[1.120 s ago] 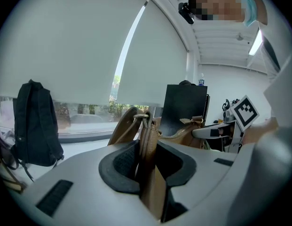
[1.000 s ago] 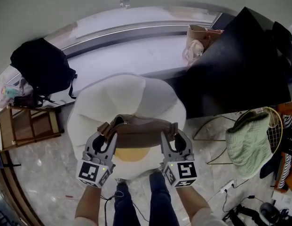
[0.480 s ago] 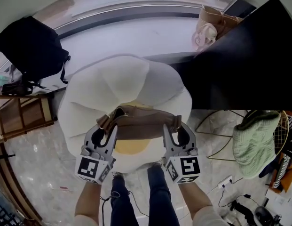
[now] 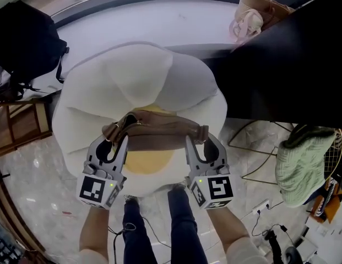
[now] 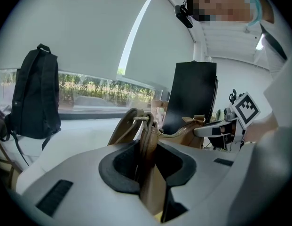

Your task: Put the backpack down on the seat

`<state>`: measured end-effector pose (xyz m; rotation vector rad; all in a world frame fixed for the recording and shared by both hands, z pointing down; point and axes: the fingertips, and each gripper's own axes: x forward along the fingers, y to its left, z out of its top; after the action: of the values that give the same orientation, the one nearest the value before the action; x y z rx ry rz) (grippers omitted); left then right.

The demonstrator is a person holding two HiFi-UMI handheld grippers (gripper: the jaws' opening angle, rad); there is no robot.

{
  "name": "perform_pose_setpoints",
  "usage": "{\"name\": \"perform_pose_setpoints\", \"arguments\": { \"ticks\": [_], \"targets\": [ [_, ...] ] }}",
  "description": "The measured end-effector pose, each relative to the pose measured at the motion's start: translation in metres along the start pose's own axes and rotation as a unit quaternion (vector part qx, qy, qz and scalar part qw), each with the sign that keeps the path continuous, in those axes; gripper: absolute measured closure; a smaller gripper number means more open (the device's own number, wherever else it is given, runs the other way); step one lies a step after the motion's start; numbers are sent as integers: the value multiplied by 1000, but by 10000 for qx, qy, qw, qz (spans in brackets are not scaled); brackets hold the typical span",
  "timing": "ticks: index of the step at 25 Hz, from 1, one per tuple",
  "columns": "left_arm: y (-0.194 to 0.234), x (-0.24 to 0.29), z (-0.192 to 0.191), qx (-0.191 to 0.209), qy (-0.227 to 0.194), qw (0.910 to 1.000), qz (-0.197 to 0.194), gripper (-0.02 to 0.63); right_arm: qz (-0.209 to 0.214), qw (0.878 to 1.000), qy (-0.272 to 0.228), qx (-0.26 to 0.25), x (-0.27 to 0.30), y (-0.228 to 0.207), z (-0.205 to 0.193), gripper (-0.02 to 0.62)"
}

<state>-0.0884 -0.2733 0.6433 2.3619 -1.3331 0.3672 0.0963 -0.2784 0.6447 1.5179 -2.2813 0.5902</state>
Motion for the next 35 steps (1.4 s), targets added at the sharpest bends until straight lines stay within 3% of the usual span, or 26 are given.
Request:
{"name": "perform_pose_setpoints", "arguments": {
  "ticks": [21,35],
  "targets": [
    [20,66,-95,-88,567,9983,-52,501,83,9984,526,-198,60,-32,-95,425],
    [45,118,-146,-277,1077,9936,200,500,0,9950,979,-196,113,-54,-149,425]
  ]
}}
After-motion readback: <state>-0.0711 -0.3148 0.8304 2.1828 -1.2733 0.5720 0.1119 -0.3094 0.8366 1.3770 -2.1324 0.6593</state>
